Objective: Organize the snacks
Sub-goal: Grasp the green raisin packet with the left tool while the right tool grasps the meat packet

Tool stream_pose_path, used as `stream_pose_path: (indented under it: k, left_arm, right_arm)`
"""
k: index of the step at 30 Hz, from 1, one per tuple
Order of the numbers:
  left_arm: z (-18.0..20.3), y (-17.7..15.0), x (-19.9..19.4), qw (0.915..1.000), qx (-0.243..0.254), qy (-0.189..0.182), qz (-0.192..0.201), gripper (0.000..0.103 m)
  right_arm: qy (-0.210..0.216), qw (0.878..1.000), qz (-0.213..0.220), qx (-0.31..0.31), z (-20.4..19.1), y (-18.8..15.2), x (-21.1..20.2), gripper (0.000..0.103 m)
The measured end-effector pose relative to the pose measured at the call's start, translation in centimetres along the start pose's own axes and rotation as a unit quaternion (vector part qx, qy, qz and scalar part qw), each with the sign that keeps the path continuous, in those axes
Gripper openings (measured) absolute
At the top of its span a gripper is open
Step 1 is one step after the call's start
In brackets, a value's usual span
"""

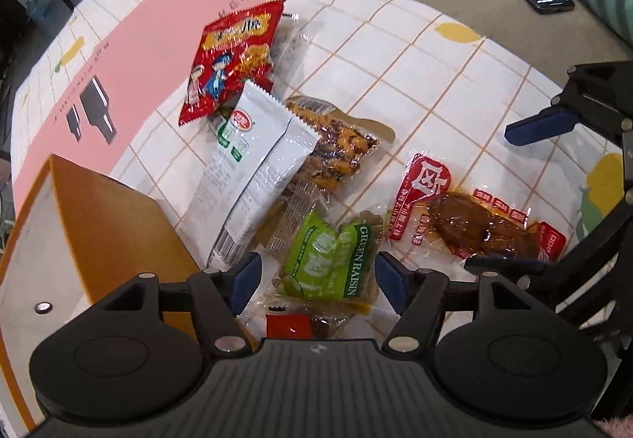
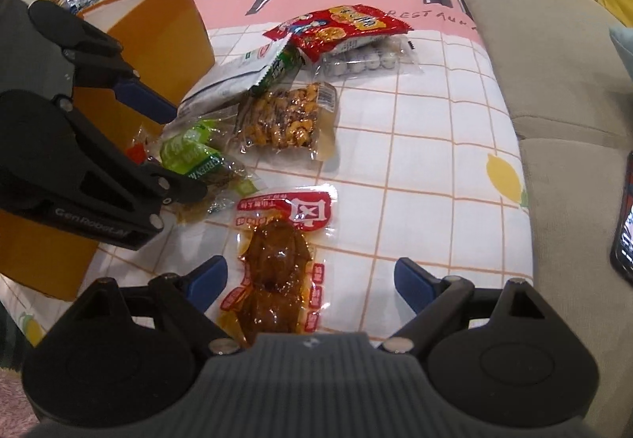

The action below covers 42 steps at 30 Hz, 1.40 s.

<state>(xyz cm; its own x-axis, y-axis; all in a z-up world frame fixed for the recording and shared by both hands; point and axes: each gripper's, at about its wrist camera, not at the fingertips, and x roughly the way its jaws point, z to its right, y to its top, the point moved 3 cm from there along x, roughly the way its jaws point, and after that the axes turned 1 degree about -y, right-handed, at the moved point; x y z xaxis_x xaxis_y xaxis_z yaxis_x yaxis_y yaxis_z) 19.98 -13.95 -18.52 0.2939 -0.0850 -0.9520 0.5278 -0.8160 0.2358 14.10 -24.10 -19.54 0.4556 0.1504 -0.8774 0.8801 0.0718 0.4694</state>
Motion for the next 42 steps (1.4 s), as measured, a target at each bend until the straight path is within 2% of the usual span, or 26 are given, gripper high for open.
stream_pose_path:
  k: [7, 13, 16, 18, 19, 22, 26, 35, 42]
  left_arm:
    - [0.2, 0.4, 1.0, 0.9999, -0.004, 0.006, -0.016, 0.082]
    - [-0.2, 0.3, 1.6, 0.9993, -0.032, 0.001, -0.02, 0.086]
    - [-0.3, 0.3, 1.5, 0.9988, -0.044, -0.002, -0.022, 0.079]
    - [-0.2, 0.2, 1.5, 0.9984, -0.052, -0.001, -0.024, 0.074]
    - [-0.1, 0.2, 1.5, 0.998, -0.057, 0.002, -0.025, 0.071]
    - [-0.1, 0.0, 1.3, 0.9973, -0.07, 0.004, -0.023, 0.066]
    - [-0.1, -0.4, 1.0, 0.9956, -0.092, 0.0, -0.017, 0.062]
    - [0.2, -1.1, -2.4, 0.9859, -0.164, -0.007, 0.031, 0.06]
    - [-0.1, -2.8, -5.3, 0.9701, -0.232, -0.013, 0.068, 0.059]
  right_arm:
    - [-0.022, 0.999, -0.018, -0.028, -0.9, -0.4, 1.4, 0.089]
    - [-0.034, 0.998, -0.015, -0.044, -1.3, -0.7, 1.5, 0.087]
    - [-0.038, 0.998, -0.014, -0.049, -1.4, -1.0, 1.2, 0.078]
    - [-0.041, 0.998, -0.01, -0.052, -1.3, -1.1, 0.8, 0.059]
    - [-0.042, 0.998, -0.007, -0.051, -1.2, -1.2, 0.6, 0.054]
    - [-0.036, 0.999, -0.006, -0.036, -0.5, -1.2, 0.3, 0.048]
    - [-0.03, 0.999, -0.012, -0.009, 0.4, -1.3, 0.0, 0.046]
    - [-0.016, 0.998, -0.018, 0.066, 2.7, -1.2, -0.6, 0.044]
    - [0.006, 0.995, -0.001, 0.101, 3.4, -1.0, -1.8, 0.043]
